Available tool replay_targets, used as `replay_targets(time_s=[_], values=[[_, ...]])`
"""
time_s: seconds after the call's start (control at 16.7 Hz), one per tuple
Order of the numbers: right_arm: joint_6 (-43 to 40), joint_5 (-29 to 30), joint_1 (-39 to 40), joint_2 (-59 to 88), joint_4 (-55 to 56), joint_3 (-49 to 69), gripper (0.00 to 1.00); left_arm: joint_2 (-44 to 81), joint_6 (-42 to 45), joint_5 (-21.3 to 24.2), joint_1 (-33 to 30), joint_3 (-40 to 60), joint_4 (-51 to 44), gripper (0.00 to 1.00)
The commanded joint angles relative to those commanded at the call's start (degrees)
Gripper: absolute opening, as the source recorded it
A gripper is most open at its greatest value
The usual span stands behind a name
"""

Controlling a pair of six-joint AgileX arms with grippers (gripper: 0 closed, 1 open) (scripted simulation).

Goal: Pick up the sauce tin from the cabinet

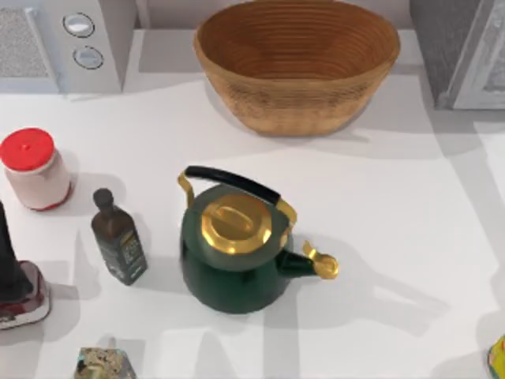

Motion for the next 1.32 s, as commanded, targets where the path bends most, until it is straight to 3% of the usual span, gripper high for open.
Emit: replay_targets(time_s=[0.12,0.9,1.32], values=[[0.0,0.0,0.0,0.0,0.0,0.0,1.0,0.0,0.0,0.0,0.0,0.0,0.0,1.0],[0.0,0.0,0.0,0.0,0.0,0.0,0.02,0.0,0.0,0.0,0.0,0.0,0.0,1.0],[0.0,0.0,0.0,0.0,0.0,0.0,0.0,0.0,0.0,0.0,0.0,0.0,0.0,1.0]])
